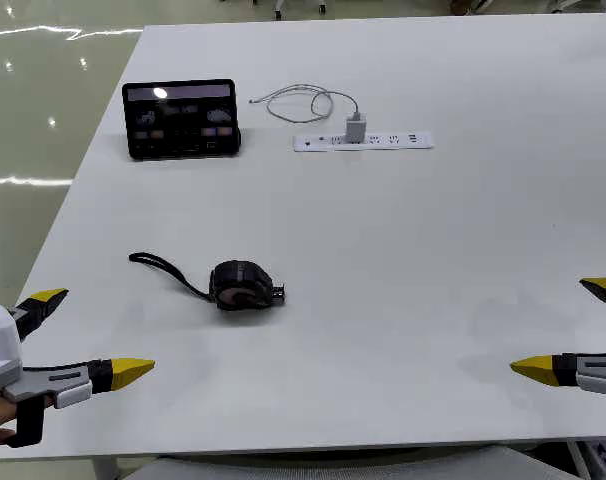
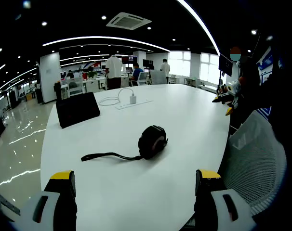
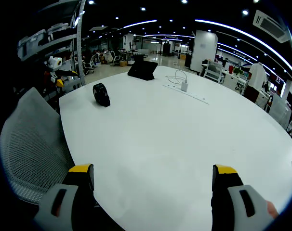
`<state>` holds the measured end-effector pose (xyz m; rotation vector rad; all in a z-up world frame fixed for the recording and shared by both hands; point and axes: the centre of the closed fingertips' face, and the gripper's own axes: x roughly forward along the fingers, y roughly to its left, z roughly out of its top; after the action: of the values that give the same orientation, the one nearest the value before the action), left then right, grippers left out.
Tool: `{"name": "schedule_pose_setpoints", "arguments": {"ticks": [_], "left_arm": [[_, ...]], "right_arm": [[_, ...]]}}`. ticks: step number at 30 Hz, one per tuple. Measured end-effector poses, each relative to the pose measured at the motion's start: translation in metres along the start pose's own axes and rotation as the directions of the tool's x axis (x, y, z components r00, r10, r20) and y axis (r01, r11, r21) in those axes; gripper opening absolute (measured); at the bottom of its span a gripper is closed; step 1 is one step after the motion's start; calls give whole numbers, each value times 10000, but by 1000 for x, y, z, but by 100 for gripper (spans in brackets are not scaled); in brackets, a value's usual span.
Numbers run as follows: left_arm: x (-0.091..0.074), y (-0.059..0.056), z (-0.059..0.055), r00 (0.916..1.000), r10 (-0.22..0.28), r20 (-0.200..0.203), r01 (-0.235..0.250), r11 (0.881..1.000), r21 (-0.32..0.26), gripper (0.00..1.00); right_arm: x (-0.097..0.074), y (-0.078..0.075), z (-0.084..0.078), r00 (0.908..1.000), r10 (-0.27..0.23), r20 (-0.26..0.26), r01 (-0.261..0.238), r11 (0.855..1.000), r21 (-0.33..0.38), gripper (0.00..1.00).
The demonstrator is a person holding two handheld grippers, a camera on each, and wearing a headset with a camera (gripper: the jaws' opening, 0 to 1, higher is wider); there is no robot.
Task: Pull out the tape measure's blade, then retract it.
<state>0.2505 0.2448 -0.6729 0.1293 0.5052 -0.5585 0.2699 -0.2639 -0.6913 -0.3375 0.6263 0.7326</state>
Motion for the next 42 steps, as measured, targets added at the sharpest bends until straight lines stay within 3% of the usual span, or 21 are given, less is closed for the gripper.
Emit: {"name": "schedule_pose_setpoints", "arguments": {"ticks": [16, 21, 25, 28, 30, 36, 38, 40, 42], "left_arm": [[2, 0, 5, 10000, -40, -17, 40, 10000, 54, 100], [7, -1, 3, 9997, -63, -232, 66, 9999, 133, 100], [11, -3, 7, 9991, -267, -325, 277, 9992, 293, 100], [15, -8, 6, 9946, -644, -808, 664, 9975, 222, 100], [19, -7, 13, 9941, -693, -831, 727, 9966, 383, 100], [31, -10, 34, 9904, -1175, -727, 1244, 9873, 991, 100], [37, -17, 35, 9808, -1657, -1031, 1762, 9789, 1031, 100], [42, -26, 34, 9611, -2278, -1563, 2449, 9644, 1002, 99], [49, -30, 35, 9475, -2534, -1951, 2806, 9513, 1272, 97]], "right_arm": [[1, -1, -4, 10000, 69, -31, -69, 10000, 2, 98], [5, -2, -2, 9999, 139, -75, -141, 9997, -215, 94], [9, -5, 7, 9997, 154, 167, -151, 9997, -175, 99], [12, -1, 15, 9975, 594, 395, -587, 9981, -178, 97], [14, -4, 18, 9979, 499, 411, -487, 9984, -285, 100], [18, -1, 25, 9949, 950, 343, -940, 9951, -291, 100], [21, -2, 29, 9939, 1047, 339, -1036, 9941, -306, 100], [24, -2, 32, 9935, 1086, 347, -1073, 9935, -373, 100], [26, -3, 37, 9933, 1079, 411, -1056, 9929, -540, 100]]}}
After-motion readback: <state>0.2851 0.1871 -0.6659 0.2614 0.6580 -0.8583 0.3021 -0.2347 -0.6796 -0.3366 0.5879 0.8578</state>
